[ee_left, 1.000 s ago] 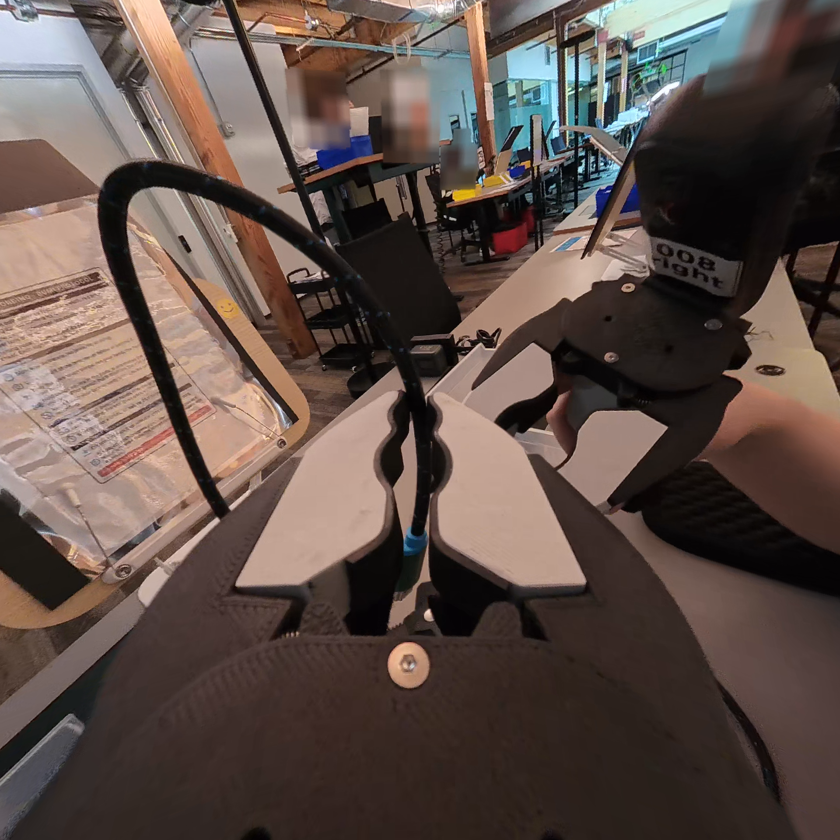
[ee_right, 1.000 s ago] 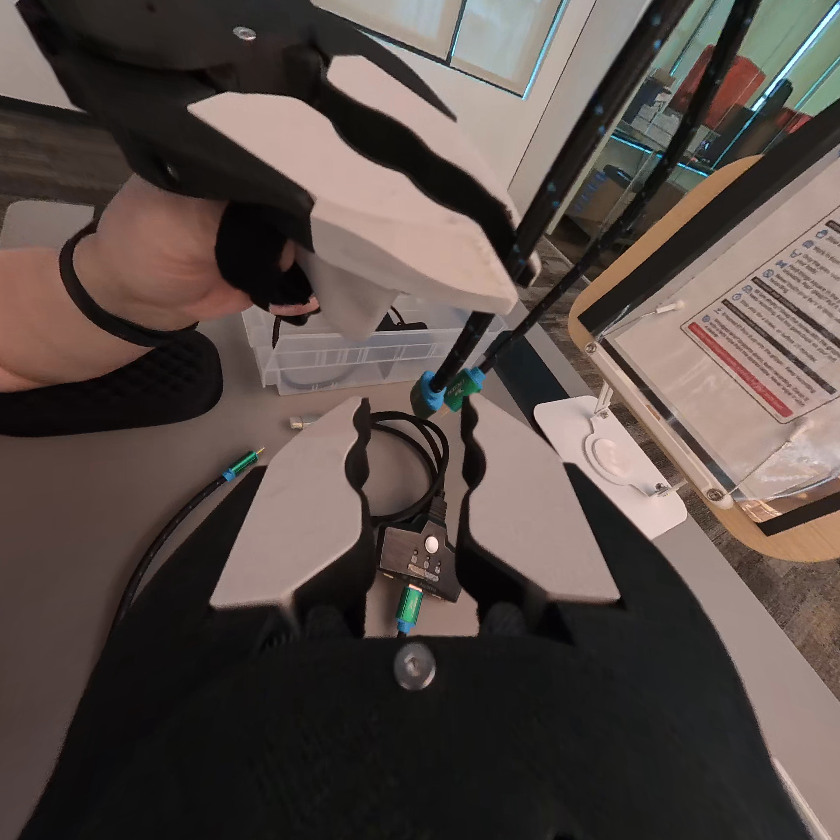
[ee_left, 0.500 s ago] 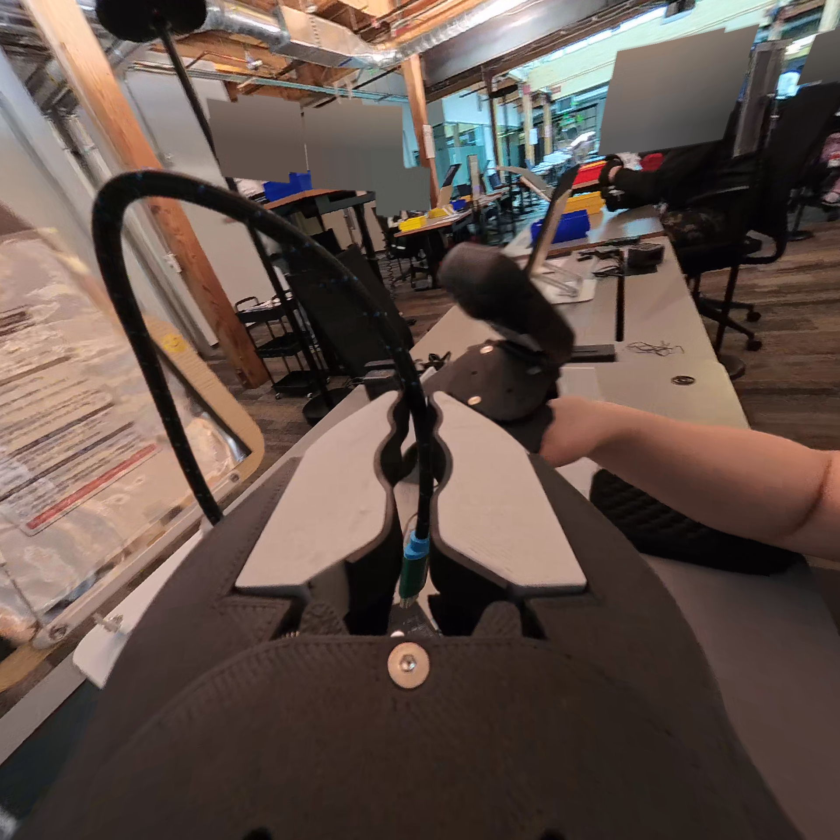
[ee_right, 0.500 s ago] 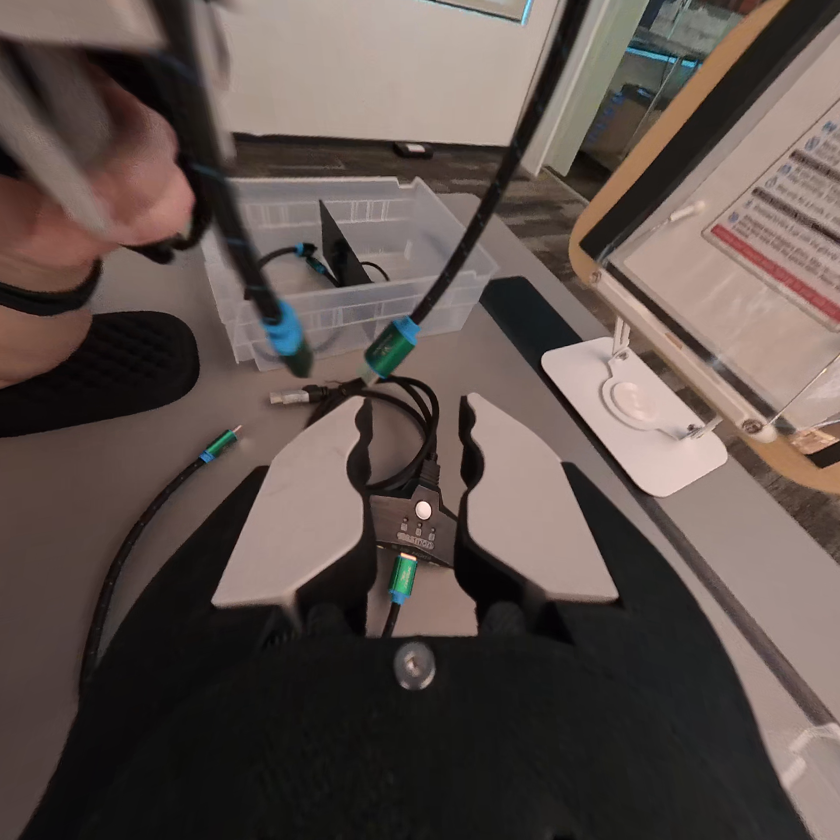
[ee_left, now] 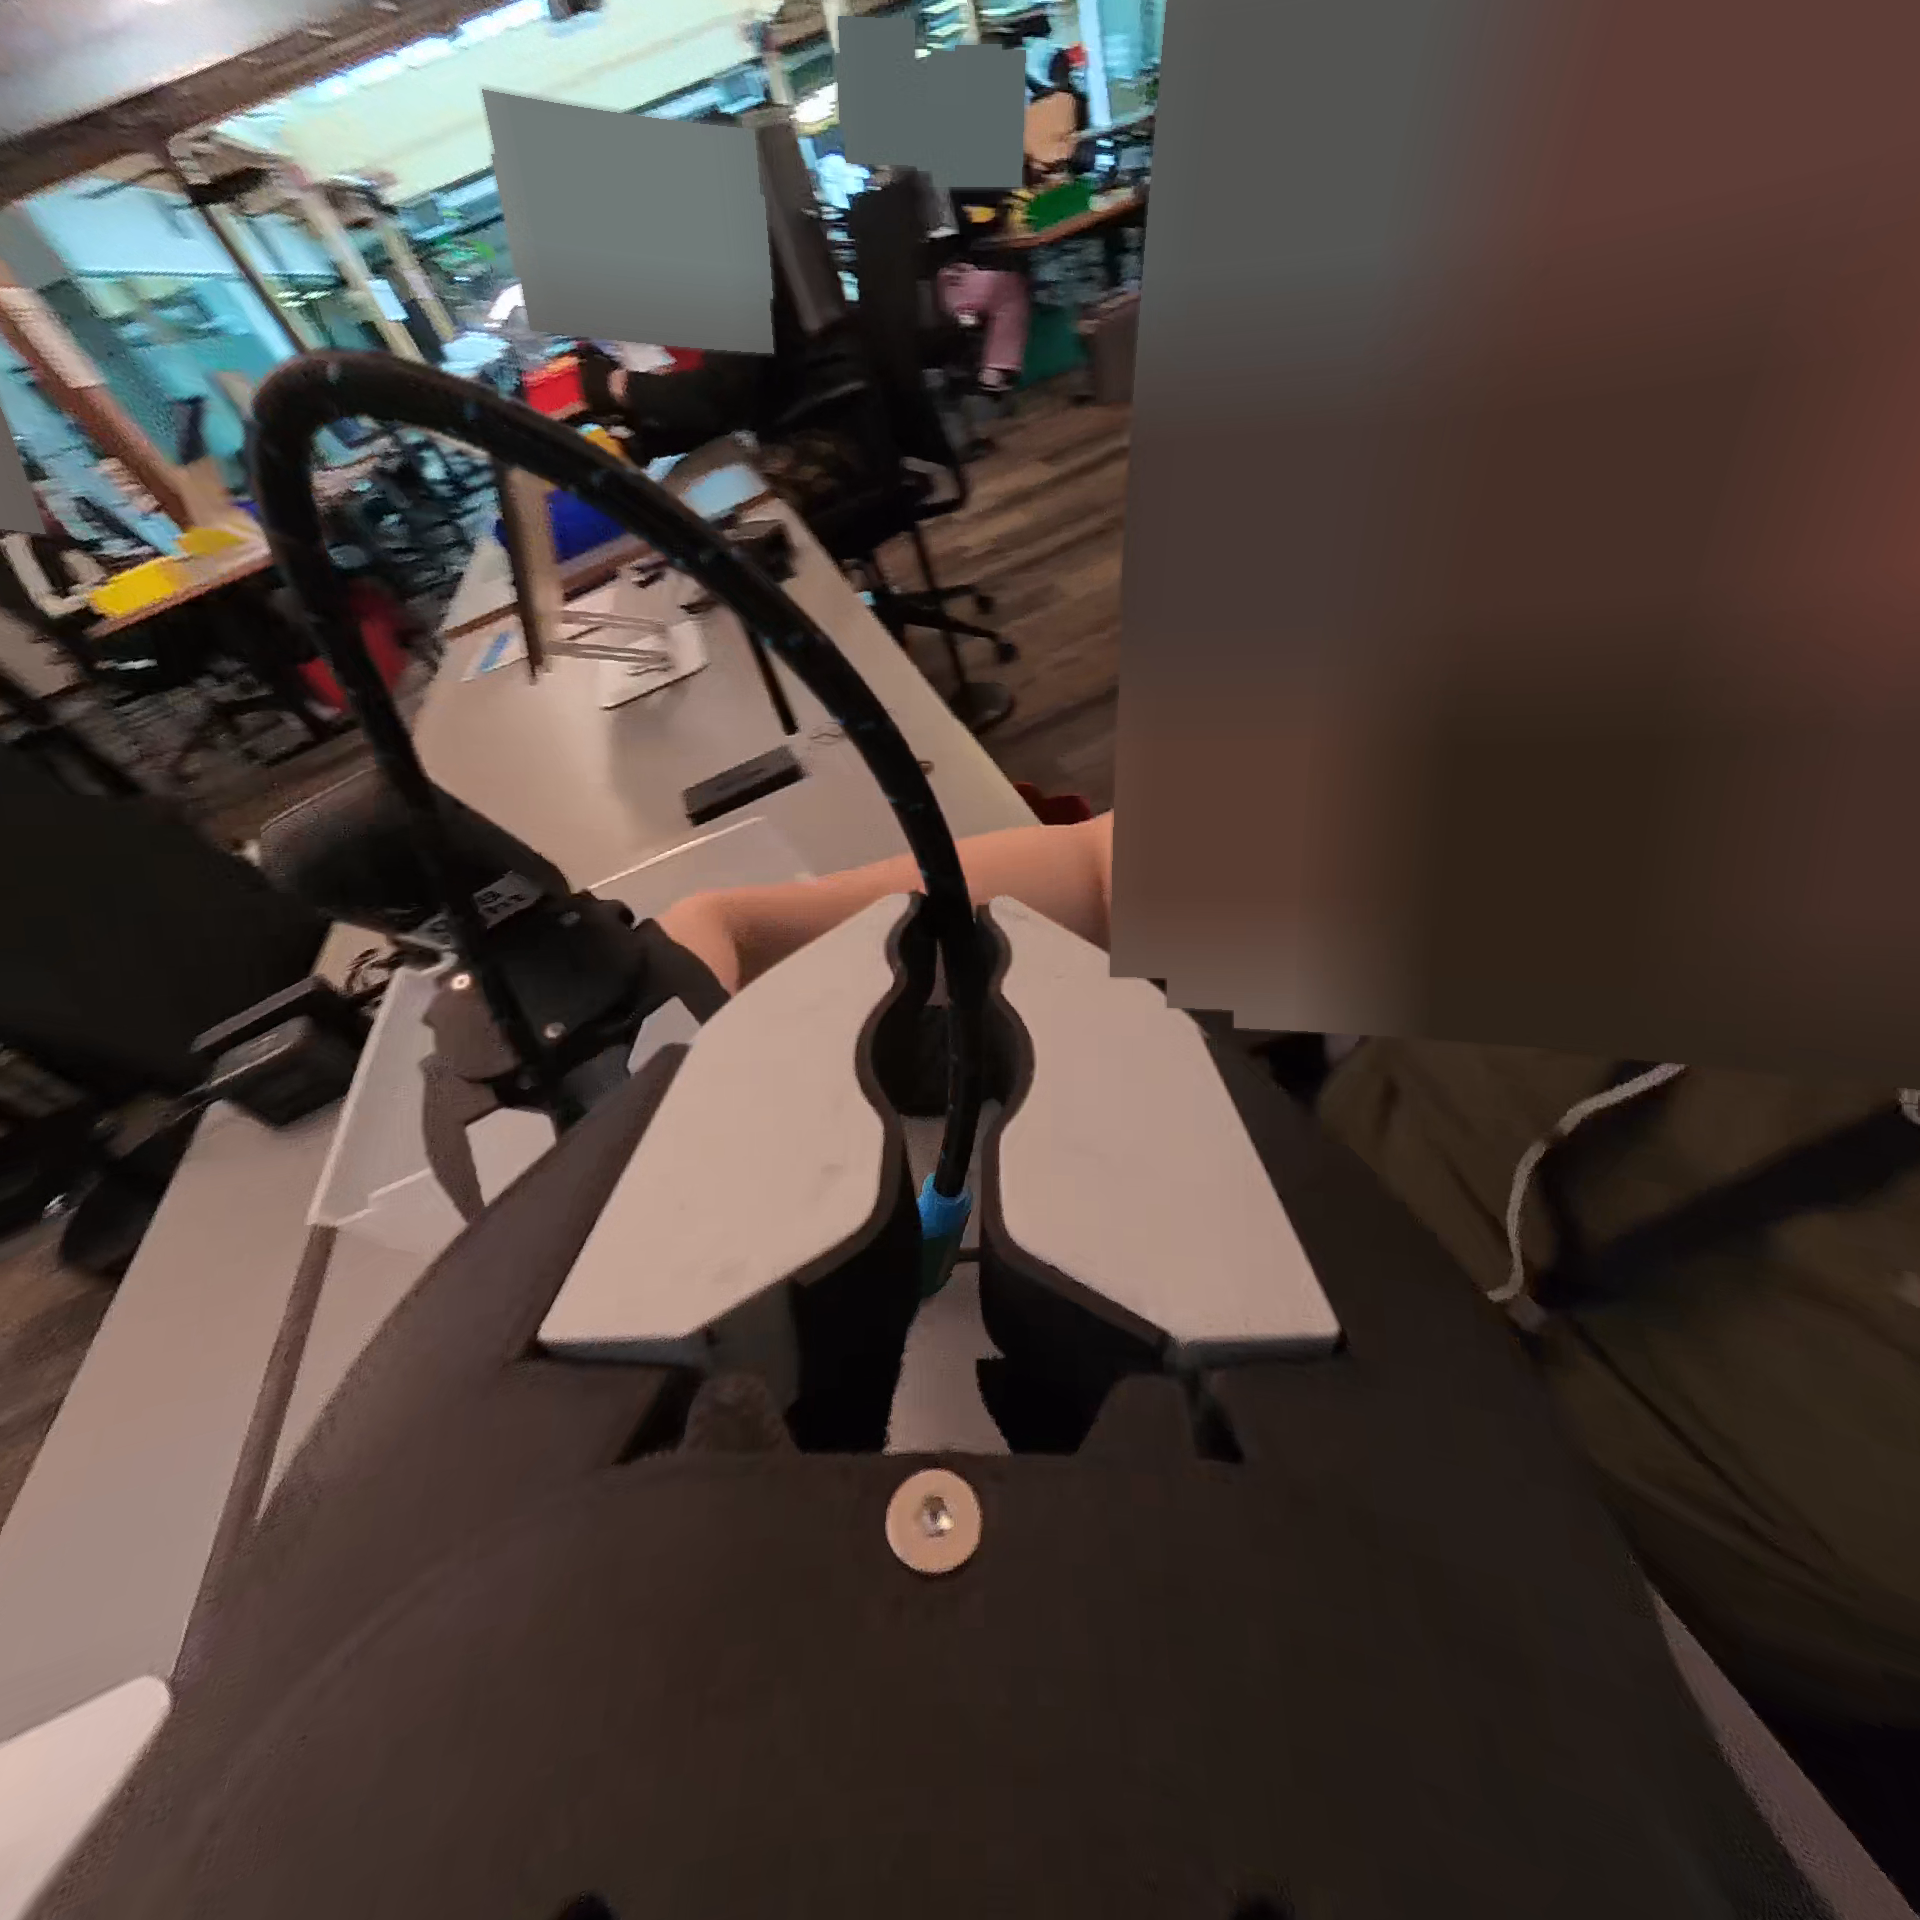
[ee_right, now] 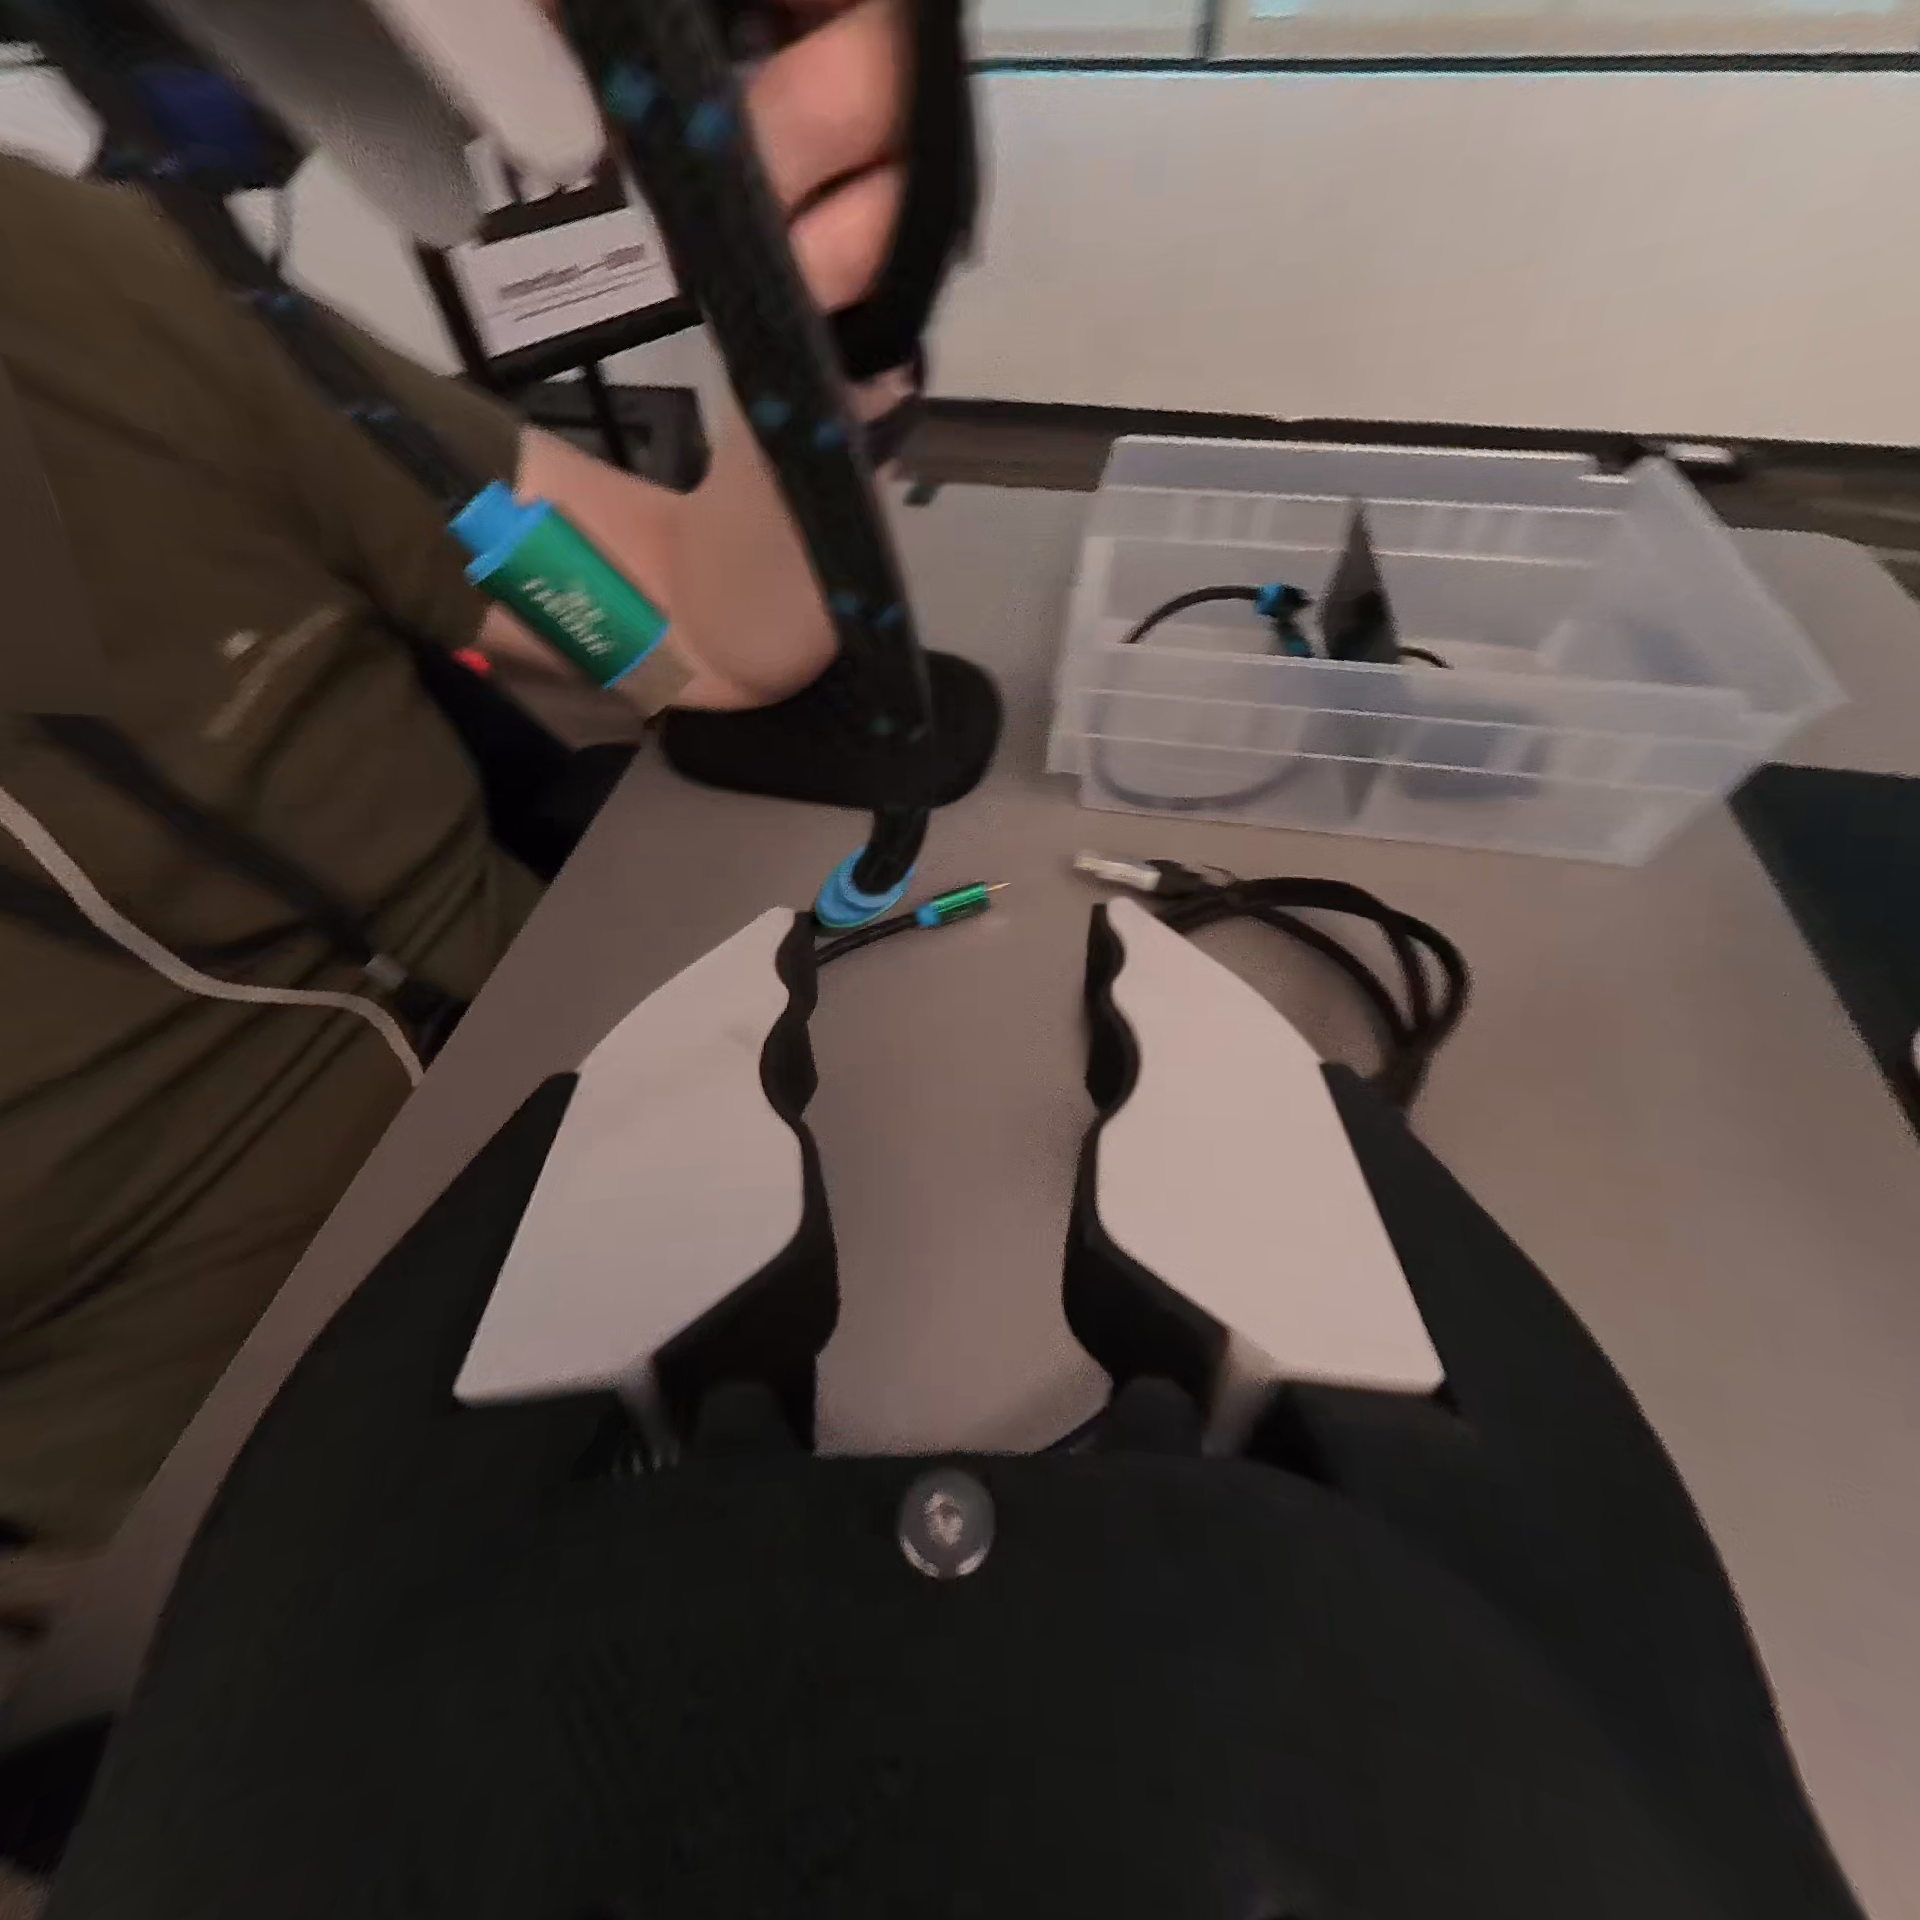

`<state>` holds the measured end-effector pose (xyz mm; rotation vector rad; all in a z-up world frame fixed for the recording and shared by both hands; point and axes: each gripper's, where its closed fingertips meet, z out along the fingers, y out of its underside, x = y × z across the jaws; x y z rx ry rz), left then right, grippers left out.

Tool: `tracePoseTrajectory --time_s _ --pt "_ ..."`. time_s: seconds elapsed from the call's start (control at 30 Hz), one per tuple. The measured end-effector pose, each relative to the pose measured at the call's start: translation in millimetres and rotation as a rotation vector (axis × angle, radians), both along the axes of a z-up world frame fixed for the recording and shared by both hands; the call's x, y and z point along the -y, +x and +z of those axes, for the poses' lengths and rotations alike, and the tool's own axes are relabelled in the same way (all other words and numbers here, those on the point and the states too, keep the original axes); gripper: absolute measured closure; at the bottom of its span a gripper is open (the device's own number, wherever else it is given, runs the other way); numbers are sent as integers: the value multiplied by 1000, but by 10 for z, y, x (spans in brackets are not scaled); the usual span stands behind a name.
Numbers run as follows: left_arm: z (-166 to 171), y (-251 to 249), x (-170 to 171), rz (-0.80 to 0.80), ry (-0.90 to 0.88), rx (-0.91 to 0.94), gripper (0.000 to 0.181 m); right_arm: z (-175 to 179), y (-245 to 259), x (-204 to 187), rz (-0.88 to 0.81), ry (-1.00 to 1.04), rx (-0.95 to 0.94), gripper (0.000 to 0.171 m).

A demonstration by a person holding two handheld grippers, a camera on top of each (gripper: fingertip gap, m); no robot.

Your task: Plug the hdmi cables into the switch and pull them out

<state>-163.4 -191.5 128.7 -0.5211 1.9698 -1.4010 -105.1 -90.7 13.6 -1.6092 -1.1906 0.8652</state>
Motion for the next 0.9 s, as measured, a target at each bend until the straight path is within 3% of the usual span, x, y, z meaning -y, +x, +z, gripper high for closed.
tracePoseTrajectory --time_s 0.03,0.3,0.9 --pt "-14 -62 27 -32 12 -11 174 -13 -34 94 51 8 14 120" --pt "-85 -216 91 -94 52 -75 173 -141 -162 458 236 13 123 125" --pt "-111 -204 105 -103 44 -89 173 -149 -251 382 215 100 163 137"
